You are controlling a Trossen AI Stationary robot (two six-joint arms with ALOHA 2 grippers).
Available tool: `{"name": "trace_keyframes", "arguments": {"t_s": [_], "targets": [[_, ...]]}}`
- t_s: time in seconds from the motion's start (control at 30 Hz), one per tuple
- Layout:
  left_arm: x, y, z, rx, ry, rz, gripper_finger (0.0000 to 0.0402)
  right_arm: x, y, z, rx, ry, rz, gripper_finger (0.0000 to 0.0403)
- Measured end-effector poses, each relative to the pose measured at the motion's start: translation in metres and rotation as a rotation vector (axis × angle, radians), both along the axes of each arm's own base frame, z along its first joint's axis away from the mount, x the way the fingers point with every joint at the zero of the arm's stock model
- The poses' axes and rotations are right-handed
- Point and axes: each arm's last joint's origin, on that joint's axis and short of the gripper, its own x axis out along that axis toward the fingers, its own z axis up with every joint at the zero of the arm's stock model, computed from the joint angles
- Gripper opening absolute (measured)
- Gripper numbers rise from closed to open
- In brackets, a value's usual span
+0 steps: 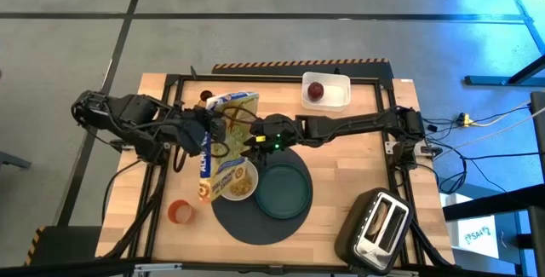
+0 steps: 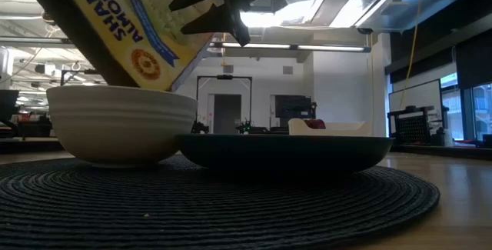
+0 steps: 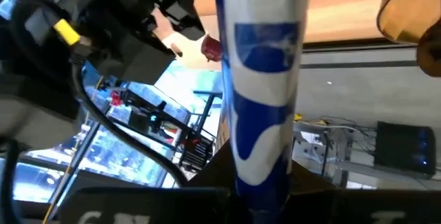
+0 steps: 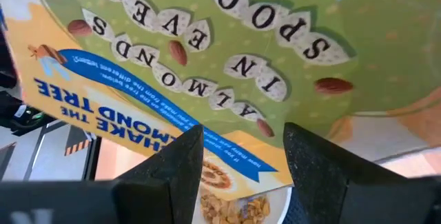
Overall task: Arrange a breakfast setting
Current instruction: Pour the cereal from the blue cereal box into the white bowl
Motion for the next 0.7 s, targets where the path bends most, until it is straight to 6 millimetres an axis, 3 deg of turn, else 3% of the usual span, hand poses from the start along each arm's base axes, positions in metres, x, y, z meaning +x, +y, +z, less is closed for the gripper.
{"name": "trace_keyframes", "arguments": {"t_s": [0.7], "targets": [[-0.0021, -0.0016, -0.0018, -0.048, 0.008, 0.004, 0.0012, -0.0012, 0.0, -0.0021, -0.003, 0.024, 0.002, 0.0193]]}}
